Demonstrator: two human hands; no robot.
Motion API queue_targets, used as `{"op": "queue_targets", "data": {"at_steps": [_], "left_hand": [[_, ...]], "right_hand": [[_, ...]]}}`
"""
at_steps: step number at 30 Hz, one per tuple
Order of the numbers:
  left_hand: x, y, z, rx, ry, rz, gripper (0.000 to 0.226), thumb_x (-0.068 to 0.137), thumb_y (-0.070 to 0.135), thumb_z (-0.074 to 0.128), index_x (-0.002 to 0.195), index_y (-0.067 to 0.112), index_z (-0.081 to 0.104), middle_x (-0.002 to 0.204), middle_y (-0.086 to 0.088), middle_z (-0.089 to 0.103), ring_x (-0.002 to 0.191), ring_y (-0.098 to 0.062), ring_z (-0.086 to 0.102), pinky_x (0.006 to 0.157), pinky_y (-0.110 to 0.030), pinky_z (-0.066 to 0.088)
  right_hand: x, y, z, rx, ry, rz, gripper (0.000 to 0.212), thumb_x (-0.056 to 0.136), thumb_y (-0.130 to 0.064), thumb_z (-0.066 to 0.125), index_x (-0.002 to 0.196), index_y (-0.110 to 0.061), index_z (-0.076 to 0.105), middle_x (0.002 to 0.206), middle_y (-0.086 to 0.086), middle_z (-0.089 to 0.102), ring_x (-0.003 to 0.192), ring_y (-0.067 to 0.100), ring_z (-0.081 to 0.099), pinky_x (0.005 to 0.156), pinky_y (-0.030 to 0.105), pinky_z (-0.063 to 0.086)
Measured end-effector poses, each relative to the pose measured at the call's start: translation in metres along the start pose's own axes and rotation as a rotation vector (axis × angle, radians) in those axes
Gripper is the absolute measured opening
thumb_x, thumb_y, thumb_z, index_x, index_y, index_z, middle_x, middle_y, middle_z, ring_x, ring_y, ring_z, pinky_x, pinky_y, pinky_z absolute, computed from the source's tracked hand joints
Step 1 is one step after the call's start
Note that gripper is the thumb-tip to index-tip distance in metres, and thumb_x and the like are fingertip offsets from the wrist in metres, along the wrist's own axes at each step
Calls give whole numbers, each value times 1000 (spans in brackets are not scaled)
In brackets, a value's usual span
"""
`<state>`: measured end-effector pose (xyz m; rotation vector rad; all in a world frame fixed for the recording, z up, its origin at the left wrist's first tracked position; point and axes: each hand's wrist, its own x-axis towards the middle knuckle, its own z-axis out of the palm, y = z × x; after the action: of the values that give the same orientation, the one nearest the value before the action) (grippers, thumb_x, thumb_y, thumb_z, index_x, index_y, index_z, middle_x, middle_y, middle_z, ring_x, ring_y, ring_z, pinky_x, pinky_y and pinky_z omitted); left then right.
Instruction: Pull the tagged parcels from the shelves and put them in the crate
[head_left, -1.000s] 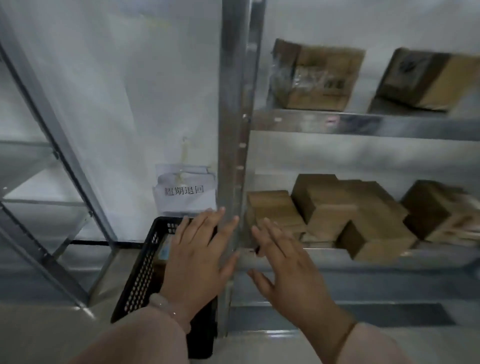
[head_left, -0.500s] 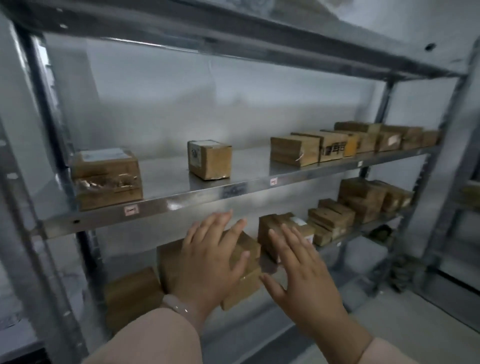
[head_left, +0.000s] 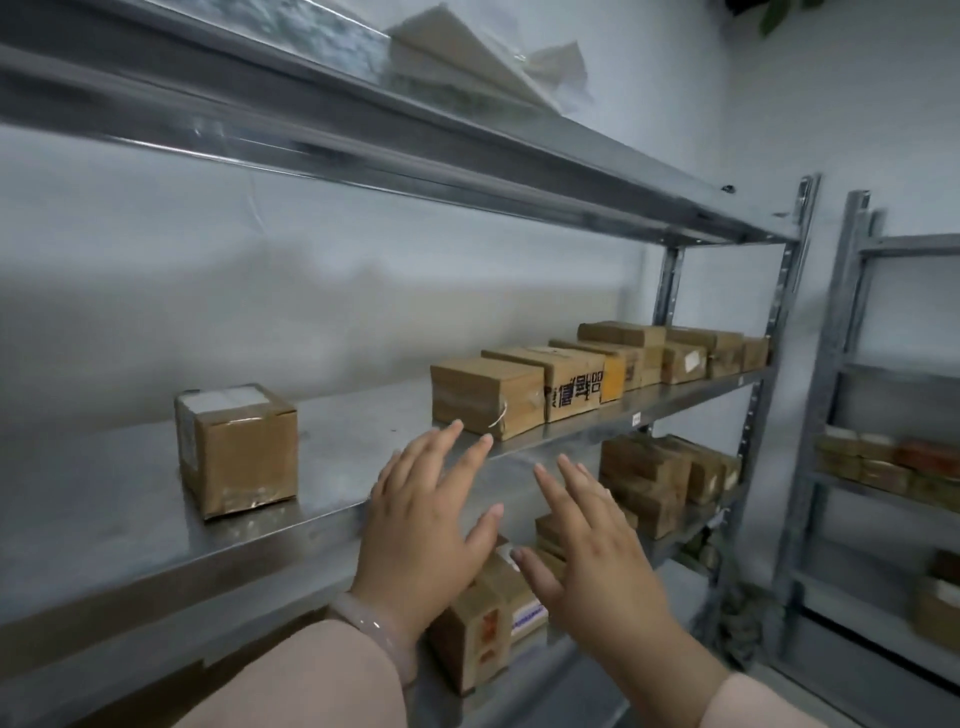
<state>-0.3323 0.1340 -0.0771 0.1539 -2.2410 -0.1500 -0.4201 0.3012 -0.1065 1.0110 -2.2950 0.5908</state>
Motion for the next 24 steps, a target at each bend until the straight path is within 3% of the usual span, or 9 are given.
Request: {"op": "queue_targets", "data": {"at_steps": [5,9,19,21,24], "left_hand": [[54,-4,33,-81,-10,-35,60,88,53,51,144,43,33,154,10,29,142,-15,24,113,-39,29],[85,-7,56,-143,5,-95,60,87,50,58,143,42,36,153,11,28,140,-13,23,111,-34,28],[151,-11,111,-171,-24,-398,67,85,52,63,144,45,32,157,-1,21,145,-22,19,116,-34,22],[163,-9,121,-142,-51,-459,70,83,50,66,144,42,35,155,-8,24,144,-26,24,117,-37,25],[167,-6,132,-70,-31,-470,66,81,40,72,141,33,43,144,-7,42,132,-25,42,111,-30,33]], "right_hand": [[39,31,23,76,-8,10,78,83,-71,30,149,-44,-2,160,-15,-2,145,4,-6,117,27,1],[82,57,27,147,42,18,75,89,-61,43,150,-42,3,160,-14,2,145,5,1,114,26,6],[176,107,52,365,19,-123,72,90,-55,47,150,-36,13,160,-10,9,146,10,6,117,33,15],[185,116,58,401,7,-152,72,90,-56,47,150,-38,12,160,-11,8,146,10,6,117,34,15],[194,128,65,450,-19,-193,72,90,-56,48,150,-39,11,160,-12,7,145,9,5,116,33,12]]}}
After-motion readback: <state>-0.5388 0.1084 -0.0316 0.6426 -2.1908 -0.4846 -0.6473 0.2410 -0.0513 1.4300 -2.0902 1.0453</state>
